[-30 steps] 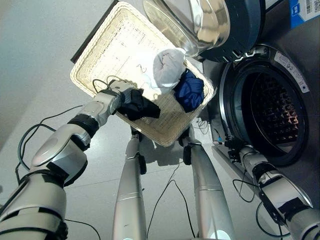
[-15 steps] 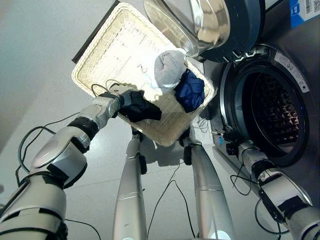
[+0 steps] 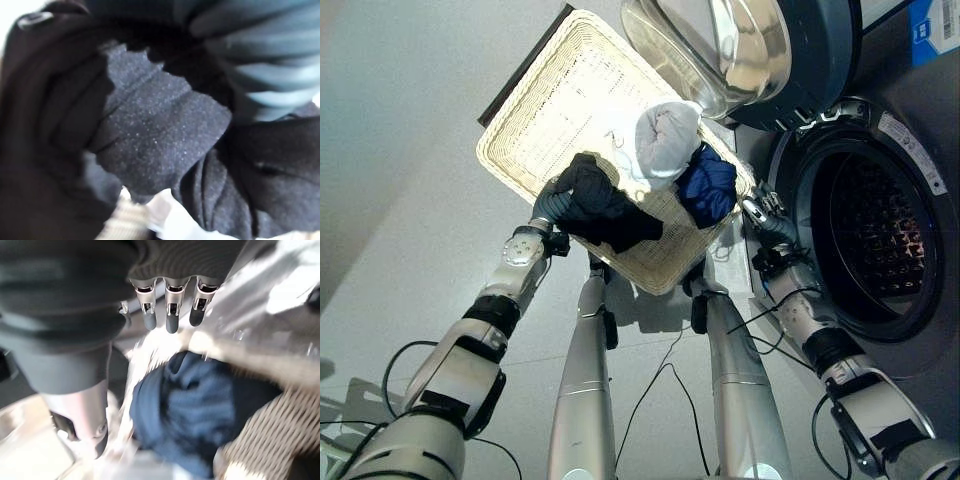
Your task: Put the clothes into the washing machine.
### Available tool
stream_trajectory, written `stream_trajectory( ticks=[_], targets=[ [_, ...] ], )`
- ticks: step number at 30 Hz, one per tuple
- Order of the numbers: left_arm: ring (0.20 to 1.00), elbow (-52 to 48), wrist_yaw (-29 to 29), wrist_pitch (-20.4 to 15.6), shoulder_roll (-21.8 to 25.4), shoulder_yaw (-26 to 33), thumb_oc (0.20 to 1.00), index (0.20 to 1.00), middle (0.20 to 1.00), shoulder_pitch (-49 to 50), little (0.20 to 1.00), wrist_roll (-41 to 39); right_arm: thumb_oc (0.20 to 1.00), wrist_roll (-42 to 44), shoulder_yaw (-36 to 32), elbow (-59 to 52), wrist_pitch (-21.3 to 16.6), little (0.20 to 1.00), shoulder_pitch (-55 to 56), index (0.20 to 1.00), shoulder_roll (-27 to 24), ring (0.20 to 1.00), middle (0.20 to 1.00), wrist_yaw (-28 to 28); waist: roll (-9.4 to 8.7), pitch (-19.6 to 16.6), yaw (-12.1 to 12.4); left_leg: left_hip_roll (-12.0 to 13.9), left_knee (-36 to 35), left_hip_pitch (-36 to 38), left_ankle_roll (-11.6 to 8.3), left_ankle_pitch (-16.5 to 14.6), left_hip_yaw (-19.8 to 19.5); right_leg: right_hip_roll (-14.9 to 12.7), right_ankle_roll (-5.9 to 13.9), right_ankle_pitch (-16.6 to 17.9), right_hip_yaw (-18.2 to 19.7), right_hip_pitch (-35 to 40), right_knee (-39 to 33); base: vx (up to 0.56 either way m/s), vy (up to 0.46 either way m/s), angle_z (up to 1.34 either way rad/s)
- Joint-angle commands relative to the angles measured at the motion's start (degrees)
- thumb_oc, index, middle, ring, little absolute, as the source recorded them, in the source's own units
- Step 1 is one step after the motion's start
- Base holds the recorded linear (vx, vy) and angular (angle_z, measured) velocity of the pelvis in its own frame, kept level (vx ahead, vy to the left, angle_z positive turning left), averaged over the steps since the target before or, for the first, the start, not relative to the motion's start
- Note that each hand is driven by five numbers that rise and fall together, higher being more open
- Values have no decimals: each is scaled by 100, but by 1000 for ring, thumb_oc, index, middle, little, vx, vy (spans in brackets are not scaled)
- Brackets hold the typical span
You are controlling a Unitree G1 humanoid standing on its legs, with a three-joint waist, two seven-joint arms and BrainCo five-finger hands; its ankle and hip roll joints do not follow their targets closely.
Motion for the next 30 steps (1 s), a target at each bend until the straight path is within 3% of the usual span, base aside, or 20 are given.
stream_trajectory(
  ticks=[1,6,11,20,30],
  targets=[
    [200,-414,-280,-679,-218,280,200,200,200,-91,200,-379,1000,-453,-205,-703,-484,1000,164,1000,-5,1000,1000,-443,-152,-102,43,-452,655,44,106,-788,109,271,648,1267,56,362,-1626,0,0,0],
    [200,-1186,-725,-847,-566,466,200,200,200,196,200,-677,1000,-1126,-210,-1719,-455,1000,325,1000,139,1000,1000,-839,-133,-102,51,-478,632,34,138,-799,109,244,658,1255,37,354,-1631,0,0,0],
    [200,-2156,-1276,-780,-723,574,200,200,200,395,200,-1087,1000,-1480,-91,-2467,-384,1000,494,1000,263,1000,1000,-608,-110,-102,59,-491,627,39,168,-794,116,208,666,1259,22,361,-1628,0,0,0],
    [200,-3463,-1909,-510,-1013,720,200,200,200,564,200,-1543,1000,-1938,171,-3021,-20,1000,457,1000,323,1000,1000,-76,-52,-102,127,-548,608,60,191,-779,83,125,669,1273,-49,382,-1650,0,0,0],
    [200,-4343,-2221,-320,-1097,809,200,200,200,518,200,-1621,1000,-2846,492,-2895,529,1000,284,1000,94,1000,1000,-38,-17,-102,192,-577,598,80,197,-754,67,98,646,1268,-93,405,-1639,3,-4,1]
  ],
)
